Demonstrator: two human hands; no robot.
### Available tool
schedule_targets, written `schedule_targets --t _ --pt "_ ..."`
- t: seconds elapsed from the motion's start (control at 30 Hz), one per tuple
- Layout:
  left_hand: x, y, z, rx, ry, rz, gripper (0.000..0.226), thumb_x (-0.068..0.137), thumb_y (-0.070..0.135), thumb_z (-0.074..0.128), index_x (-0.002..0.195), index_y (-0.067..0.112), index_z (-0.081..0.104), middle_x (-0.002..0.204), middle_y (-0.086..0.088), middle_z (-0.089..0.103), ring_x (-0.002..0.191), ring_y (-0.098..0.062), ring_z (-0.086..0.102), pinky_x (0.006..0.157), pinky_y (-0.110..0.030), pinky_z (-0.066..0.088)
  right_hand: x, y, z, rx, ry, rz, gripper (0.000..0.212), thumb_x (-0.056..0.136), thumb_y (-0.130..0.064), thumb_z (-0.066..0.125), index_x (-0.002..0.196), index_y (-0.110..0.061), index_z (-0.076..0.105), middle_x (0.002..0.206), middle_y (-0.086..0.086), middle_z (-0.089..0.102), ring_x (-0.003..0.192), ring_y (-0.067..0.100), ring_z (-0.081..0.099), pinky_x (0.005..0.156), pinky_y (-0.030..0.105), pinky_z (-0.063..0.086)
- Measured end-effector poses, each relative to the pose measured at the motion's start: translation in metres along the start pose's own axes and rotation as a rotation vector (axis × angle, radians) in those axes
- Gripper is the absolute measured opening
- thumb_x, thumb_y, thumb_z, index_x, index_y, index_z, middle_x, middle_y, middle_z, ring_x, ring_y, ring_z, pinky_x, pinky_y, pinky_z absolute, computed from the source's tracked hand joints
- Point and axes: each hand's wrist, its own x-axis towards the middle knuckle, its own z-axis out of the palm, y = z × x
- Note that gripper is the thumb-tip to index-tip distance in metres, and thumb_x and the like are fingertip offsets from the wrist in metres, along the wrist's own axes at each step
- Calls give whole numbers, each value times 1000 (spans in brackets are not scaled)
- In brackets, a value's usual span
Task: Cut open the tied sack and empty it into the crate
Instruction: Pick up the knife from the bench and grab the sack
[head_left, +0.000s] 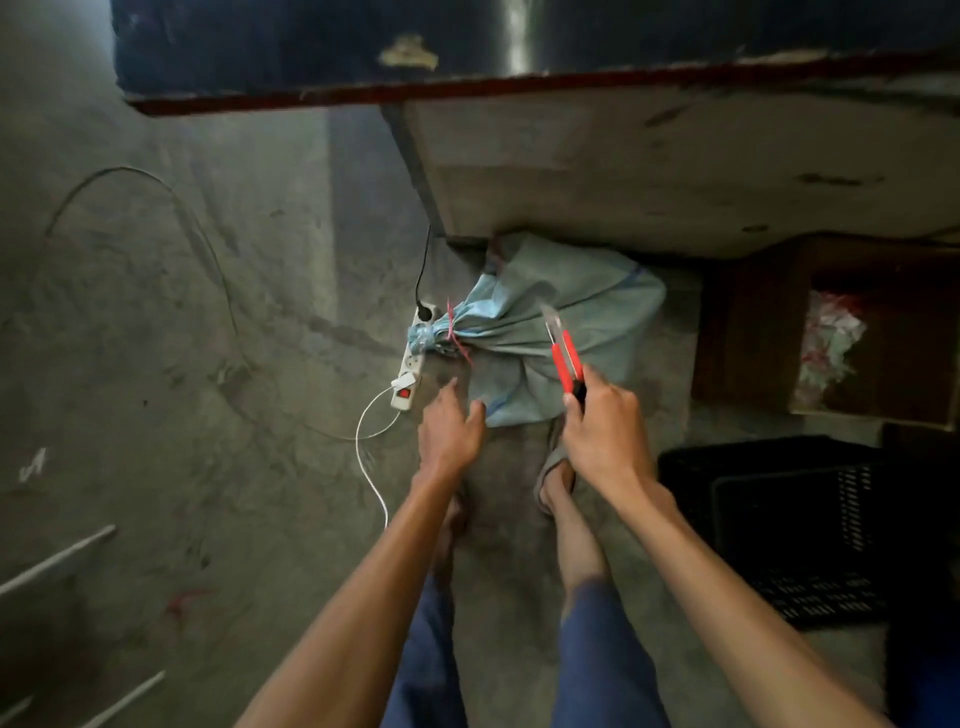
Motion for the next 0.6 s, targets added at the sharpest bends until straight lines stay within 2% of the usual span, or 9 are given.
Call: schedule_targets --t 0.13,0.27,0.3,0.37,0.43,0.5,0.57,0.6 --pt "64 -57 39 -208 -38 -151 48 101 31 51 144 11 54 145 -19 58 136 -33 53 112 -39 41 22 20 90 49 -72 62 37 89 -8 62 125 -1 59 119 22 68 111 40 63 94 42 47" --pt "147 -96 80 -500 -67 -339 41 102 30 47 123 0 67 135 -23 64 127 -37 58 108 -40 45 60 43 162 36 -80 60 36 89 -4 62 124 0 57 120 23 66 114 40 60 94 39 41" --pt "173 -103 88 -620 -61 -383 41 102 30 47 117 -1 69 132 -25 65 122 -38 61 104 -40 47 72 48 177 37 -81 39 35 89 -4 63 123 -1 57 119 23 66 114 40 60 93 39 41" --pt "225 -118 113 -844 -50 -446 36 102 34 46 101 6 69 120 -22 67 104 -31 64 89 -34 47 101 61 212 29 -74 -24 35 89 -5 63 123 -1 58 119 22 67 112 40 61 91 38 42" --pt "267 -126 130 -934 -68 -502 45 98 47 45 101 8 69 106 -17 66 88 -27 59 77 -31 45 126 65 229 22 -64 -57 33 89 -6 64 121 -3 59 116 21 68 110 40 62 89 38 43" --pt "306 -126 151 -1087 -109 -481 59 92 58 43 107 8 71 97 -14 63 67 -23 55 62 -26 51 154 74 251 5 -26 -111 32 89 -8 65 120 -5 60 115 19 69 109 39 62 90 38 44" --pt "345 -118 167 -1281 -156 -436 82 90 71 37 122 2 67 103 -15 61 66 -21 54 68 -31 56 186 81 272 -6 11 -198 32 88 -11 65 120 -9 60 114 16 69 108 37 62 91 38 46" --pt "361 -112 170 -1325 -182 -424 89 89 75 32 121 -1 66 103 -18 63 71 -24 56 71 -35 53 203 86 282 -2 40 -249 32 88 -12 65 119 -10 61 113 15 69 107 35 63 90 38 47"
